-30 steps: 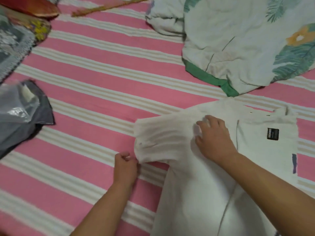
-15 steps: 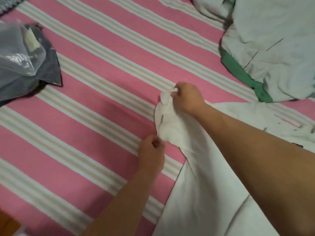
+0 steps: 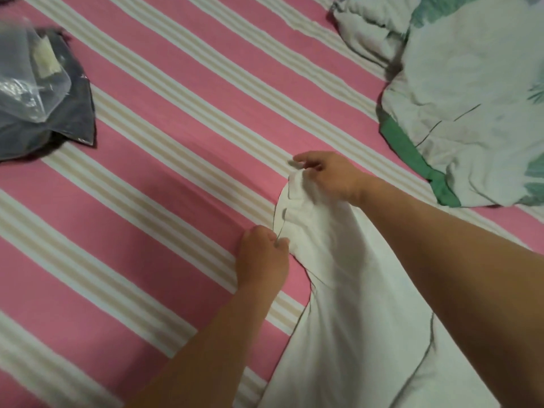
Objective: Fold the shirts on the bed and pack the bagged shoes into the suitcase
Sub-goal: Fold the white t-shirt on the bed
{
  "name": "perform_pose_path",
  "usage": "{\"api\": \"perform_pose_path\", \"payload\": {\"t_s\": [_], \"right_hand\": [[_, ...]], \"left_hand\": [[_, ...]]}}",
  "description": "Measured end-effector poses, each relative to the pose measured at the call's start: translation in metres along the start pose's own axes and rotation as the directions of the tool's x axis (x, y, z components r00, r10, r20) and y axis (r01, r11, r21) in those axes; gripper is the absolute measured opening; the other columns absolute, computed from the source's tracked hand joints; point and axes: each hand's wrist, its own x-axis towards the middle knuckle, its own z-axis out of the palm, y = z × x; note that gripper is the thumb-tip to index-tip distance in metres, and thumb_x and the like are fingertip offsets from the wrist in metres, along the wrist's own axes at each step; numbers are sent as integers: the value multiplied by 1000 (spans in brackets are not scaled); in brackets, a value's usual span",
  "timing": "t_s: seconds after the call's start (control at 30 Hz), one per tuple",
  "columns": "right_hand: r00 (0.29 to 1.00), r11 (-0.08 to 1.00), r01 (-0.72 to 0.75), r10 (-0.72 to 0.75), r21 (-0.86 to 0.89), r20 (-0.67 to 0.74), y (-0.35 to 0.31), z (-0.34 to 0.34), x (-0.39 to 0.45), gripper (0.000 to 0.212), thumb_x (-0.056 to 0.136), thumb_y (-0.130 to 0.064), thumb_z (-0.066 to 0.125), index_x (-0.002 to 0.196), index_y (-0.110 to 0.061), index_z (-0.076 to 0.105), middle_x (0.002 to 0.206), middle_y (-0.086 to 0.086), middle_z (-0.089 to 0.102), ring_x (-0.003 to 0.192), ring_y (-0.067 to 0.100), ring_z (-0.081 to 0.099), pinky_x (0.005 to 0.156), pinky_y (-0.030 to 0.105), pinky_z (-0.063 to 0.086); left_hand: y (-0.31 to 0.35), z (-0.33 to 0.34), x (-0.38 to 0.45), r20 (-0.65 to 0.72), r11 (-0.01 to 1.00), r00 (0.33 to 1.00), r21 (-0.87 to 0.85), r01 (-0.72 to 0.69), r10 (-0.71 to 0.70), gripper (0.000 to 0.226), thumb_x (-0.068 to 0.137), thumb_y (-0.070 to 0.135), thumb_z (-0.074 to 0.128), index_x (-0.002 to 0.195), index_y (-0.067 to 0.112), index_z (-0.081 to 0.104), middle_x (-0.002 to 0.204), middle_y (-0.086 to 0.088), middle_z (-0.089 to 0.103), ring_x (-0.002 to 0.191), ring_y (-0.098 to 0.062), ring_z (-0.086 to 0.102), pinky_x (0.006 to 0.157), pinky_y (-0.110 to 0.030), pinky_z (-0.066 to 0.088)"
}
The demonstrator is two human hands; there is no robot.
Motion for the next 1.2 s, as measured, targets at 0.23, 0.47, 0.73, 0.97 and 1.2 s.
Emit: {"api": "perform_pose_path", "payload": {"t_s": [0.23, 0.47, 0.73, 0.97, 1.2], "right_hand": [[995, 919, 97, -90, -381, 35, -13, 9, 22, 42, 93, 3, 45, 120, -19, 68, 126, 6, 62, 116, 27, 58, 102, 35, 46], [922, 931, 132, -241, -339, -304, -12, 25, 12, 24, 92, -12, 64, 116, -14, 63, 111, 2, 52, 99, 18, 46, 86, 29, 43], [963, 955, -129, 57, -268, -262, -23, 53, -51, 12, 97, -23, 48, 90, -17, 56, 81, -1, 57, 79, 24, 57, 69, 30, 40], [948, 907, -316, 315, -279, -52, -42, 99, -46, 66, 90, -39, 66, 139, -8, 33, 117, 12, 52, 103, 30, 60, 78, 35, 47], [706, 601, -173, 628, 780, -327, 27, 26, -132, 16, 75, -1, 52, 81, -15, 60, 75, 4, 58, 69, 22, 56, 58, 29, 42]], "left_hand": [[-7, -11, -7, -57, 993, 995, -93, 74, -79, 24, 93, 14, 59, 71, 25, 55, 92, -7, 63, 71, -19, 59, 59, -30, 46], [-20, -34, -31, 72, 971, 976, -114, 211, -204, 8, 94, 16, 57, 88, 17, 52, 80, -2, 60, 62, -16, 55, 50, -25, 38], [-20, -31, -24, 136, 938, 959, -212, 274, -249, 16, 87, 8, 67, 83, 16, 54, 80, -4, 64, 73, -26, 68, 60, -35, 54], [-15, -28, -53, 341, 899, 940, -401, 174, -30, 5, 89, 12, 65, 90, 9, 69, 78, -18, 64, 69, -17, 53, 69, -32, 44], [-25, -16, -70, 401, 964, 907, -264, -20, 129, 62, 94, 14, 67, 148, 37, 47, 131, 5, 50, 100, -3, 61, 87, -13, 48]]}}
